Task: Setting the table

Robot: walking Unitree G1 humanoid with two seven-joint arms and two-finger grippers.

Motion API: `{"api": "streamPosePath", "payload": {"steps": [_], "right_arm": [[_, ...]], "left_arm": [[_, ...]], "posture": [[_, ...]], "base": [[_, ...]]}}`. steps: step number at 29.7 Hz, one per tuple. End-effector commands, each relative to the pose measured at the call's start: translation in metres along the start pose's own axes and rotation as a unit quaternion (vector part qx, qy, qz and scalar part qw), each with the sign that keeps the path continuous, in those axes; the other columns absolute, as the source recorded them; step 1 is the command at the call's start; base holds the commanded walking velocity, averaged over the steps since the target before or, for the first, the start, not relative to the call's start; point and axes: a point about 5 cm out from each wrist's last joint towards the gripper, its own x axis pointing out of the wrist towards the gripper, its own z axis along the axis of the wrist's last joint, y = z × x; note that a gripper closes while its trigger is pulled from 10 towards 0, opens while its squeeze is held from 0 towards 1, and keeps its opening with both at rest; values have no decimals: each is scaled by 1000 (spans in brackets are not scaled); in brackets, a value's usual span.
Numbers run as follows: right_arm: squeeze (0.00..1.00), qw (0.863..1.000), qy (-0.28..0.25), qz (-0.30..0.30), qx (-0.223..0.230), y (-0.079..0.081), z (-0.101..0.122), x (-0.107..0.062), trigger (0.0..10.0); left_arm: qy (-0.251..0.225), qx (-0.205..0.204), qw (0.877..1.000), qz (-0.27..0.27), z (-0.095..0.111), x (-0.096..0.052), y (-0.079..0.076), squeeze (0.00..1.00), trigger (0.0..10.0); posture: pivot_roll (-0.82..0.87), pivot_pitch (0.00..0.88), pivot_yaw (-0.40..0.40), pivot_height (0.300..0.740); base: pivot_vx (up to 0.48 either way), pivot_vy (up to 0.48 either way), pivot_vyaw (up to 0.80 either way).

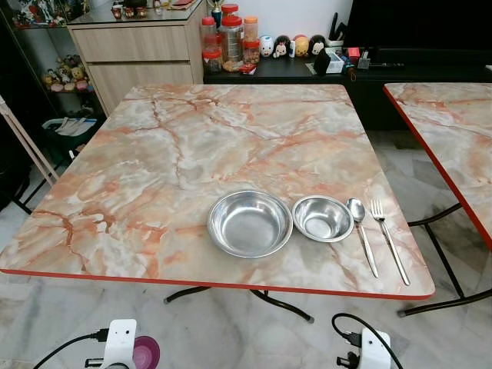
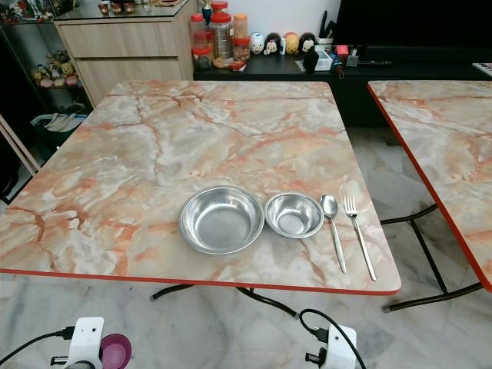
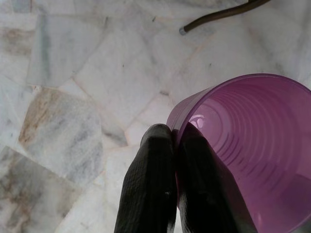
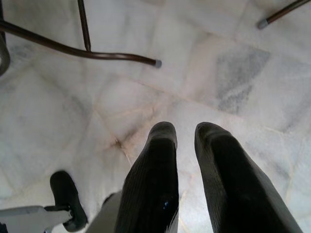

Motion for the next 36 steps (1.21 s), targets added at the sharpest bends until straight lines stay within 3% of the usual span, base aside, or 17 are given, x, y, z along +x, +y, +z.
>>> {"api": "streamPosePath", "payload": {"steps": [1, 10, 19, 36], "right_arm": [[0, 1000, 0, -3, 6, -2, -3, -1, 10000], [0, 1000, 10, -15, 21, -8, -11, -3, 10000], [0, 999, 7, -21, 32, -9, -7, -2, 10000], [0, 999, 1, -20, 32, -8, -2, -1, 10000]], "left_arm": [[2, -3, 1000, -2, -3, -1, -1, 0, 10000], [-9, -8, 1000, -6, -1, -1, -2, 0, 10000], [-11, -13, 1000, -5, 0, -1, -3, 0, 10000], [-8, -18, 1000, -3, -2, -1, -4, 0, 10000]], "posture": [[-35, 0, 35, 740], [-39, 0, 37, 740], [-33, 0, 28, 740], [-32, 0, 24, 740]], "base": [[0, 0, 0], [0, -30, 0], [0, -352, -310], [0, -359, 0]]}}
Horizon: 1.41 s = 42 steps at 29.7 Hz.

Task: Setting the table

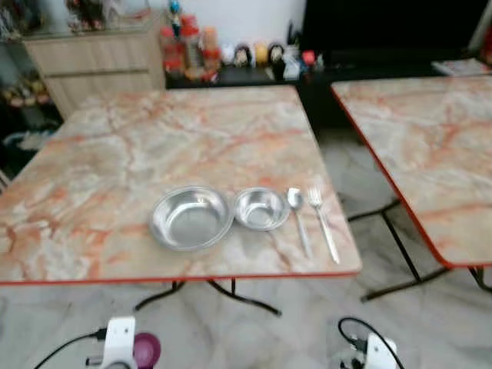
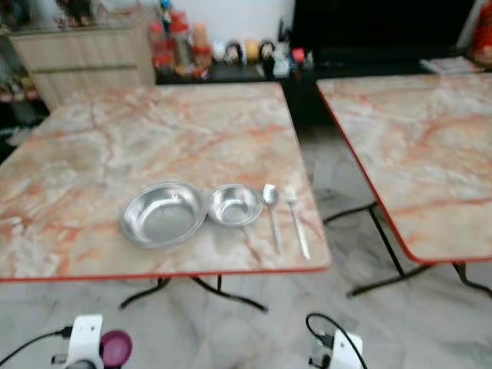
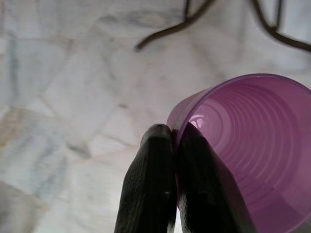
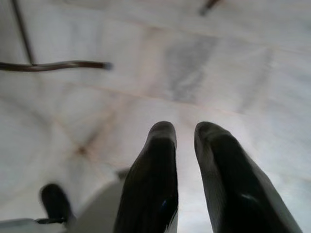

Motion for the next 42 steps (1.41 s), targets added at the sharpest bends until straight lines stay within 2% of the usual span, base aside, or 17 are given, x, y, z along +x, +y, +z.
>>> {"api": "streamPosePath", "payload": {"steps": [1, 13, 17, 42], "right_arm": [[0, 1000, -10, 6, 5, 7, 6, 1, 10000], [0, 1000, -27, 15, -1, 10, 11, 2, 10000], [0, 999, -29, 20, 0, 12, 13, 2, 10000], [0, 999, -31, 9, 0, 6, 14, 2, 10000]], "left_arm": [[4, 5, 1000, 12, 0, 0, 9, 0, 10000], [7, 10, 1000, 6, -2, 0, 7, 0, 10000], [7, 13, 1000, 4, -2, 0, 7, 0, 10000], [6, 17, 1000, -7, -3, 0, 0, 0, 10000]], "posture": [[-32, 0, 24, 740], [-33, 0, 31, 740], [-31, 0, 31, 740], [-46, 0, 26, 740]], "base": [[0, -360, 0], [0, -343, 0], [0, -326, 800], [0, -320, 0]]}}
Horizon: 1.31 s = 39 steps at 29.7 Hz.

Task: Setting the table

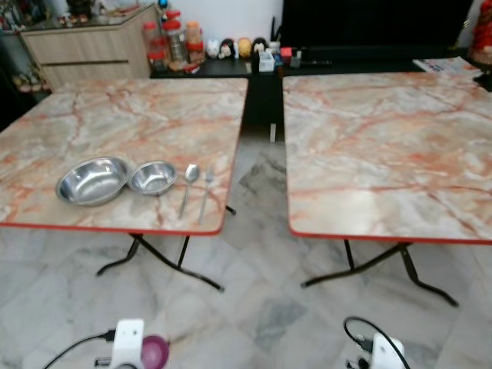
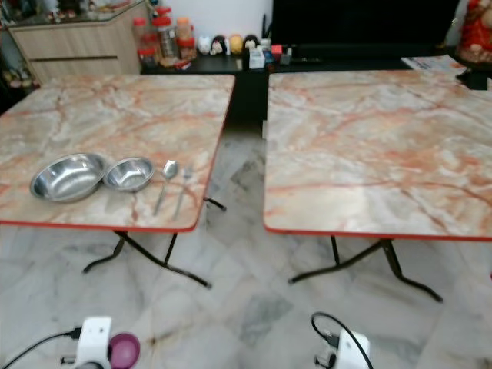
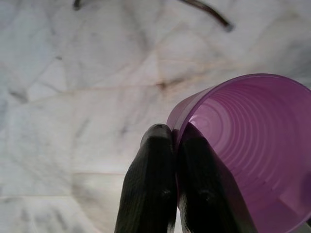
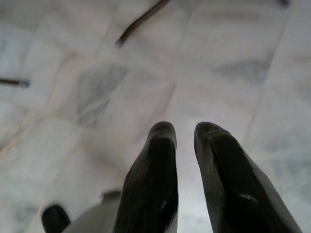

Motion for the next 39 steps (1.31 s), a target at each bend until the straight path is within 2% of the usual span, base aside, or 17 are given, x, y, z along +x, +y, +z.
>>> {"api": "streamPosePath", "payload": {"steps": [1, 25, 27, 30, 32, 33, 39], "right_arm": [[0, 1000, -2, 13, 4, 12, 1, 0, 10000], [0, 1000, 2, 16, -2, 11, -2, 0, 10000], [0, 1000, 3, 16, -1, 12, -2, 0, 10000], [0, 1000, 4, 16, -1, 12, -2, 0, 10000], [0, 1000, 3, 16, 0, 12, -2, 0, 10000], [0, 1000, 1, 15, 6, 13, -2, 0, 10000], [0, 1000, -1, 16, 8, 14, 0, 0, 10000]], "left_arm": [[2, 7, 1000, 13, 0, 0, 11, 0, 10000], [2, 18, 1000, 8, 0, 0, 13, 0, 10000], [11, 3, 1000, -6, -2, 0, 10, 0, 10000], [13, 6, 1000, -18, -4, 0, 8, 0, 10000], [11, 2, 1000, -12, -4, -1, 9, 0, 10000], [5, -13, 1000, -7, -5, -1, 11, 0, 10000], [14, -13, 1000, -7, -8, -2, 14, 0, 10000]], "posture": [[-46, 0, 26, 740], [-48, 0, 32, 740], [-42, 0, 28, 740], [-42, 0, 28, 740], [-35, 0, 26, 740], [-35, 0, 26, 740], [-35, 0, 27, 740]], "base": [[0, -319, 0], [0, -314, 0], [0, 0, 0], [0, 0, 0], [0, 0, 0], [0, 0, 0], [0, 0, 0]]}}
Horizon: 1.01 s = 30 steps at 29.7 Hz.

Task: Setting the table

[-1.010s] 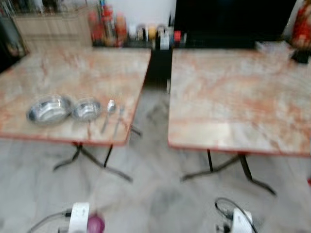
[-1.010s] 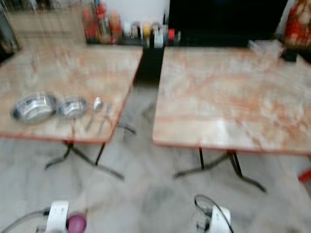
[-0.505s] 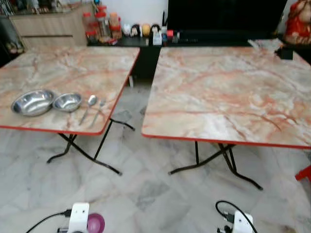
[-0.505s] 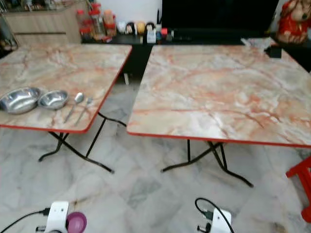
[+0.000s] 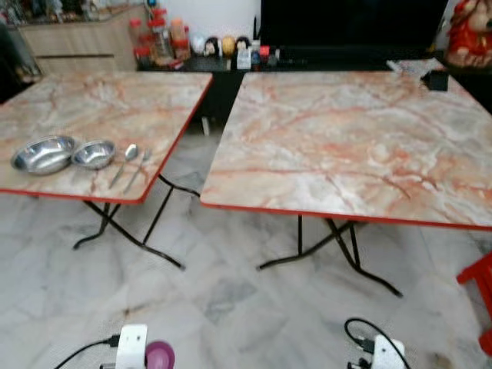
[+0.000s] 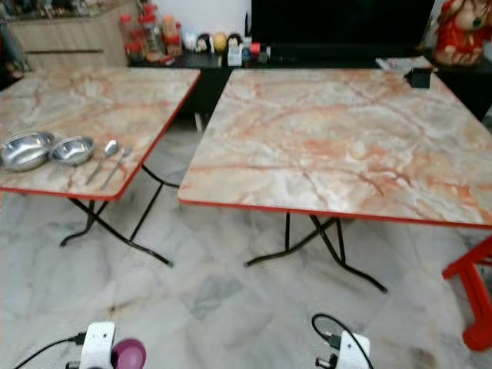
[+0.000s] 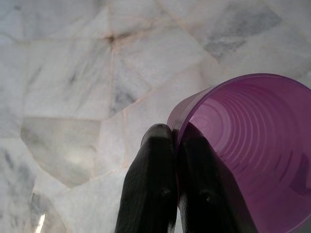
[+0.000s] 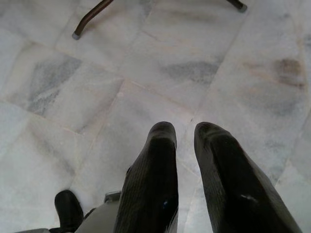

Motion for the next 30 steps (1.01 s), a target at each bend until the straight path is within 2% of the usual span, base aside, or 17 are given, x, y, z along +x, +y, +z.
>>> {"api": "streamPosePath", "payload": {"steps": [1, 6, 10, 24, 30], "right_arm": [[0, 1000, -2, 7, 5, 6, 2, 1, 10000], [0, 1000, -6, 6, 18, 7, 3, 1, 10000], [0, 1000, -8, 5, 12, 6, 4, 1, 10000], [0, 1000, -7, 6, 9, 7, 5, 2, 10000], [0, 1000, -4, 6, 8, 7, 5, 1, 10000]], "left_arm": [[4, -6, 1000, 7, -3, -1, 7, 0, 10000], [6, -5, 1000, 7, -3, -1, 7, 0, 10000], [5, -4, 1000, 5, -1, 0, 5, 0, 10000], [4, -7, 1000, 4, 0, 0, 4, 0, 10000], [7, 2, 1000, 2, -1, 0, 2, 0, 10000]], "posture": [[-35, 0, 27, 740], [-38, 0, 28, 740], [-38, 0, 27, 740], [-39, 0, 25, 740], [-41, 0, 24, 740]], "base": [[0, 0, 0], [0, 0, 0], [0, 0, -203], [255, 0, 0], [0, 0, 0]]}}
